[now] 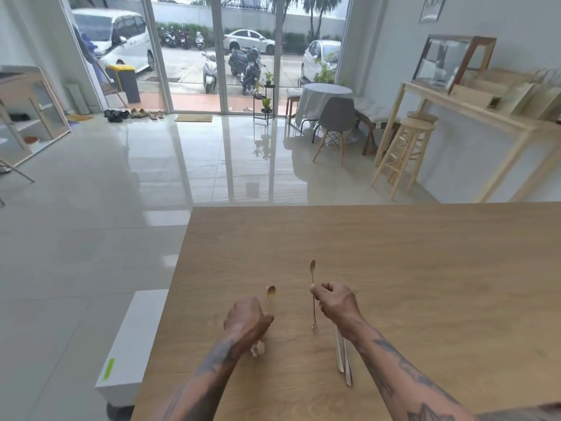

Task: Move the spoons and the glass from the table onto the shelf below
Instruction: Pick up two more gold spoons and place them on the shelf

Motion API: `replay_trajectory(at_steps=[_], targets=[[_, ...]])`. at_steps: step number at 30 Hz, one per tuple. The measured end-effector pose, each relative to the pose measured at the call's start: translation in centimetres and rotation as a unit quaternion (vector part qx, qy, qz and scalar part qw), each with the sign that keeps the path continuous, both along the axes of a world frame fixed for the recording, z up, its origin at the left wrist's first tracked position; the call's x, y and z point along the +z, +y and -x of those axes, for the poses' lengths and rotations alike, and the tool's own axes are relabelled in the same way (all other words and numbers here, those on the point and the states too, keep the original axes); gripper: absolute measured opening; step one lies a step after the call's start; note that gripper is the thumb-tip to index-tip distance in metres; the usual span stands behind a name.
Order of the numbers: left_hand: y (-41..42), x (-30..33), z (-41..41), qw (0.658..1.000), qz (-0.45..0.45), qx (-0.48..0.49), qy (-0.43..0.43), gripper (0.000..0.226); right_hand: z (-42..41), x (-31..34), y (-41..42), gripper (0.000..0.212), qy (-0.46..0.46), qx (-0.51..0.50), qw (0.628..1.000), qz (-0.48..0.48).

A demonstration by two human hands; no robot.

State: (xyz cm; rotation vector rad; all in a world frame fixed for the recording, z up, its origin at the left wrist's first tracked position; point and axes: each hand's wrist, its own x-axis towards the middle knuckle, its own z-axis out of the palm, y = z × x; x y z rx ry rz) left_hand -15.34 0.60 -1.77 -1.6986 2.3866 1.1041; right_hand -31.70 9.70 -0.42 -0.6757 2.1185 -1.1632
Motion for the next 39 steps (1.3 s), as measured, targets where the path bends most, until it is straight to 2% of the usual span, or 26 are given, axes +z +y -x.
replay_trajectory(at_steps=[5, 10, 14, 19, 28, 39], targets=[[-0.4, 3.9, -1.3, 0.991, 0.009, 0.042, 0.123, 0.021, -0.1, 3.8, 0.6, 0.017, -0.035, 0.015, 0.998, 0.059], [1.4, 10.1, -2.8, 0.972, 0.049, 0.043, 0.225, 0.019, -1.2, 8.3, 2.3, 0.017, -0.034, 0.038, 0.992, 0.112], [5.3, 14.2, -4.2, 0.958, 0.107, 0.029, 0.264, 0.021, -2.5, 11.8, 5.0, 0.017, -0.035, 0.060, 0.985, 0.158], [12.2, 16.5, -6.3, 0.948, 0.117, 0.056, 0.291, 0.022, -4.6, 14.2, 10.2, 0.016, -0.041, 0.088, 0.975, 0.198], [21.4, 12.2, -10.5, 0.952, 0.067, 0.087, 0.284, 0.018, -7.1, 10.3, 18.2, 0.019, -0.083, 0.094, 0.979, 0.160], [25.8, -0.2, -15.4, 0.964, -0.016, 0.125, 0.235, 0.020, -10.7, -0.3, 23.2, 0.016, -0.115, 0.113, 0.986, 0.031]])
